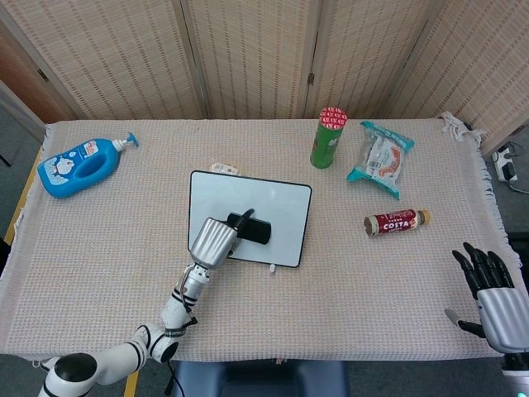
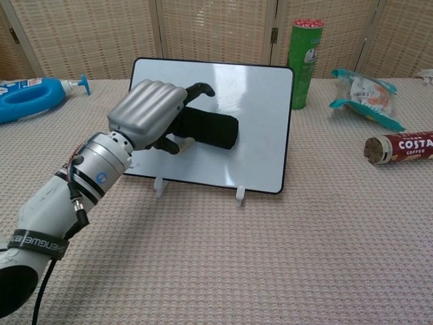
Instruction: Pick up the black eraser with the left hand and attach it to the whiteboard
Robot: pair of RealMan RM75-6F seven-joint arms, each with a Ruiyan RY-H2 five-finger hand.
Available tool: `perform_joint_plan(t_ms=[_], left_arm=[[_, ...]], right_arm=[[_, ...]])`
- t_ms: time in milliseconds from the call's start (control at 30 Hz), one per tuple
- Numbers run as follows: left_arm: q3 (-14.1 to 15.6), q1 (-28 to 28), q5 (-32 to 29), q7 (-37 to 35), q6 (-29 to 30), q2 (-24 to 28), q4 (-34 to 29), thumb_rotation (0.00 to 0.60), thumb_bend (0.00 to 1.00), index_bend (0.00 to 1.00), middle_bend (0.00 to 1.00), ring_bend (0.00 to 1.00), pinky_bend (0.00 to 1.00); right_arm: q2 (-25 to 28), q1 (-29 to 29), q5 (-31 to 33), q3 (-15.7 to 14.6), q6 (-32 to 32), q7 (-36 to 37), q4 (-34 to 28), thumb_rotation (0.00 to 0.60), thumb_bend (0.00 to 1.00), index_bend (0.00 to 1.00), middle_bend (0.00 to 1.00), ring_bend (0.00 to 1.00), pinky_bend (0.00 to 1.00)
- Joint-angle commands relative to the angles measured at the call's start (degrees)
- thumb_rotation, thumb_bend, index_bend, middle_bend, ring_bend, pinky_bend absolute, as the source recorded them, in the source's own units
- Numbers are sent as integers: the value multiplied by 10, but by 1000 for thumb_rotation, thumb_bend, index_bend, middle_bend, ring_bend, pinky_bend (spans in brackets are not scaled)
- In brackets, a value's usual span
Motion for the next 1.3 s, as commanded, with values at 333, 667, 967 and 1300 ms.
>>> perform_joint_plan(t_ms=[333,667,967,1300], left_arm=[[20,24,4,34,14,31,-67,600,281,133,1000,906,1000],[90,117,27,81,69,178,-270,600,270,94,1000,890,1000],[175,273,-28,256,163,374,-537,600,265,43,623,415,479],[209,416,-61,179,282,454,-571,600,253,0,24,0,0]], right_arm=[[-2,-4,-6,1,7,-2,2,600,154,0,0,0,0],[-8,-2,-12,0,3,-19,2,600,153,0,0,0,0],[-23,22,-9,-2,-48,-61,0,600,153,0,0,0,0],[-33,50,-8,-4,-96,-83,0,600,153,0,0,0,0]])
